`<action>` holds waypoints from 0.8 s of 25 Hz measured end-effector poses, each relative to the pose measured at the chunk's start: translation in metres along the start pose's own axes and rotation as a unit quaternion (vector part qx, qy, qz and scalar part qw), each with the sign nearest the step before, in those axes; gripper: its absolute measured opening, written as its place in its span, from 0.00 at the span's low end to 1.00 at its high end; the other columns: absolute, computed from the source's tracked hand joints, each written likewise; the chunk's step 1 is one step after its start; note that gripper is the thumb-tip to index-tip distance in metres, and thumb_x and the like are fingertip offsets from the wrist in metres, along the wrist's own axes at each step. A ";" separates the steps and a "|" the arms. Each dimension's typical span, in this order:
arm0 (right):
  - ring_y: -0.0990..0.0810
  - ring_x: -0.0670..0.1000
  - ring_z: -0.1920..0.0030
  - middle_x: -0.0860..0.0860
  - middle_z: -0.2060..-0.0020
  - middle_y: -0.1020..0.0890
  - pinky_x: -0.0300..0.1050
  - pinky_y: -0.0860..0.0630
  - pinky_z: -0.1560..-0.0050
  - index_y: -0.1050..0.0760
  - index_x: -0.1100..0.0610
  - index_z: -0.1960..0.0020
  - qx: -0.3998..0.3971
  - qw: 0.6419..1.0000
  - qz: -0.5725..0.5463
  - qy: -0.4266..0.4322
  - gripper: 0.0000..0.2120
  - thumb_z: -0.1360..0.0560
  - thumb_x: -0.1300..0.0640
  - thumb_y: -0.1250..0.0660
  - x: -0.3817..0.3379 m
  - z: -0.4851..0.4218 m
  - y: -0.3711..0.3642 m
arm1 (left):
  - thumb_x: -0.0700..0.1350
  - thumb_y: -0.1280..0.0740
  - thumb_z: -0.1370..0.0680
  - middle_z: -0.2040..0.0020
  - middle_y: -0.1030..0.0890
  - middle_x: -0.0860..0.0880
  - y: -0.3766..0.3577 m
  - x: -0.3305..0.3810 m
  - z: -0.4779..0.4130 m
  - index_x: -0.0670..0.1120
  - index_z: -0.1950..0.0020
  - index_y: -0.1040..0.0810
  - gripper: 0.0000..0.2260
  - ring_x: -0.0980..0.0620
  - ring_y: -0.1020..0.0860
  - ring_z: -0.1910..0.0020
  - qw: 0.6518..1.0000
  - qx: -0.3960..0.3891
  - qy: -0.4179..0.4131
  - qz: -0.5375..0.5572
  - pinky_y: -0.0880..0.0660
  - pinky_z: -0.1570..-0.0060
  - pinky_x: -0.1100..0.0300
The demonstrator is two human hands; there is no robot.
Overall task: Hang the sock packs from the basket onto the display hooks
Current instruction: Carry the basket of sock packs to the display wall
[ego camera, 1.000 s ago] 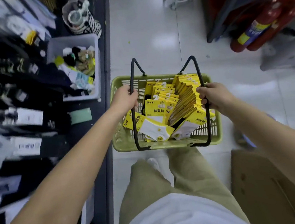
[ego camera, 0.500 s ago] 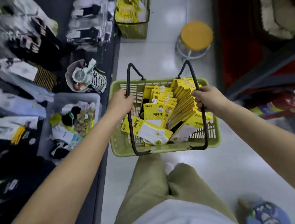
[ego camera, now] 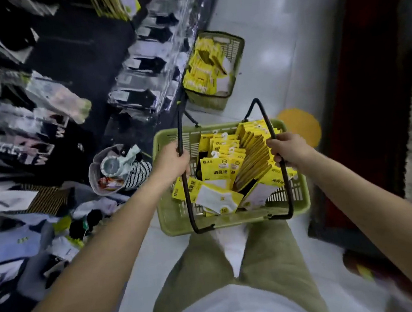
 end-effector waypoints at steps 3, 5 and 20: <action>0.32 0.51 0.74 0.54 0.72 0.31 0.44 0.32 0.71 0.29 0.62 0.51 -0.034 0.997 0.064 0.012 0.05 0.22 0.61 0.41 -0.051 -0.081 0.013 | 0.44 0.41 0.20 0.70 0.22 0.48 0.012 0.011 -0.052 0.41 0.53 0.27 0.07 0.48 0.23 0.72 0.997 0.037 0.046 0.050 0.22 0.59 0.47; 0.32 0.52 0.73 0.55 0.71 0.31 0.46 0.32 0.68 0.28 0.62 0.51 -0.069 0.990 0.116 0.027 0.04 0.22 0.61 0.41 -0.087 -0.131 0.010 | 0.45 0.41 0.20 0.70 0.22 0.49 0.017 0.006 -0.080 0.42 0.51 0.26 0.08 0.49 0.22 0.72 0.990 0.078 0.089 0.074 0.22 0.60 0.48; 0.28 0.54 0.70 0.54 0.71 0.27 0.50 0.27 0.63 0.30 0.60 0.53 -0.275 0.842 0.449 0.118 0.05 0.23 0.58 0.39 -0.206 -0.365 -0.153 | 0.42 0.39 0.21 0.62 0.21 0.50 -0.017 -0.092 -0.165 0.40 0.41 0.28 0.10 0.53 0.23 0.66 0.872 0.246 0.322 0.274 0.29 0.71 0.65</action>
Point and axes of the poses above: each hand's wrist, its own z-axis away from the middle knuckle, its own y-axis out of the back of the hand, x = y × z, the point moved 9 cm from there along -z, towards the middle knuckle
